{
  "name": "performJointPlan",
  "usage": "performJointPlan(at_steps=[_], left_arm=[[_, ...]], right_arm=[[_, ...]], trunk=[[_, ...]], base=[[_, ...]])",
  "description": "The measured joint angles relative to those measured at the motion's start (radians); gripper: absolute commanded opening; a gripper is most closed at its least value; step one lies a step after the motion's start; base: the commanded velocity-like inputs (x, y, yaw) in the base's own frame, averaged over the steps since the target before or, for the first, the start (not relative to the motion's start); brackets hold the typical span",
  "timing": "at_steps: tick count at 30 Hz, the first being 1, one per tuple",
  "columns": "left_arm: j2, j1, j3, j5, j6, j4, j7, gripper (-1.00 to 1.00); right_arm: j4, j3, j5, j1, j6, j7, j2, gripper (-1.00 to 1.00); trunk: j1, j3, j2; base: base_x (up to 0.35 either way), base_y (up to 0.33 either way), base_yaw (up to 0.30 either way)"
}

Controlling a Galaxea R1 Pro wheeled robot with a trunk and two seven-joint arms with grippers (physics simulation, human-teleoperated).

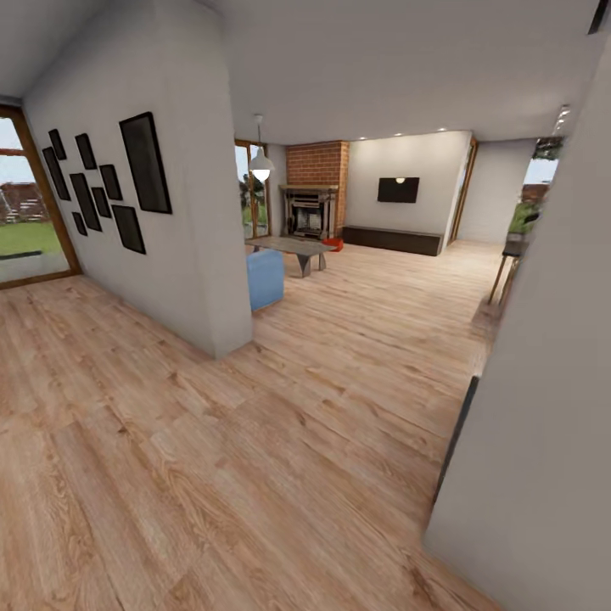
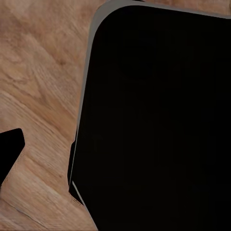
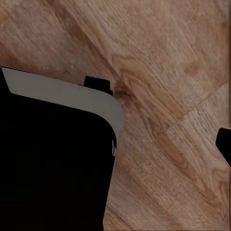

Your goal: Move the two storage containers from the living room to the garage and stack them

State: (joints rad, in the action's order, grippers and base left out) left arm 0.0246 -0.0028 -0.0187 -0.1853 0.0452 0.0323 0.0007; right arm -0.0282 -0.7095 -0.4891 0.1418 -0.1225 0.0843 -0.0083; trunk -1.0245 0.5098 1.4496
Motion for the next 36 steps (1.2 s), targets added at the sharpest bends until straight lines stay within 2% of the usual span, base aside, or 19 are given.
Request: performJointPlan(at_steps=[23,36], left_arm=[[0.0,0.0,0.0,0.0,0.0,0.0,0.0,1.0],[0.0,0.0,0.0,0.0,0.0,0.0,-0.001,1.0]], right_arm=[[0.0,-0.001,0.004,0.0,0.0,0.0,0.001,1.0],[0.0,-0.002,0.001,0.0,0.0,0.0,0.002,1.0]], trunk=[[0.0,0.0,0.0],[0.0,0.0,0.0]], base=[[0.322,0.0,0.0],[0.321,0.0,0.165]])
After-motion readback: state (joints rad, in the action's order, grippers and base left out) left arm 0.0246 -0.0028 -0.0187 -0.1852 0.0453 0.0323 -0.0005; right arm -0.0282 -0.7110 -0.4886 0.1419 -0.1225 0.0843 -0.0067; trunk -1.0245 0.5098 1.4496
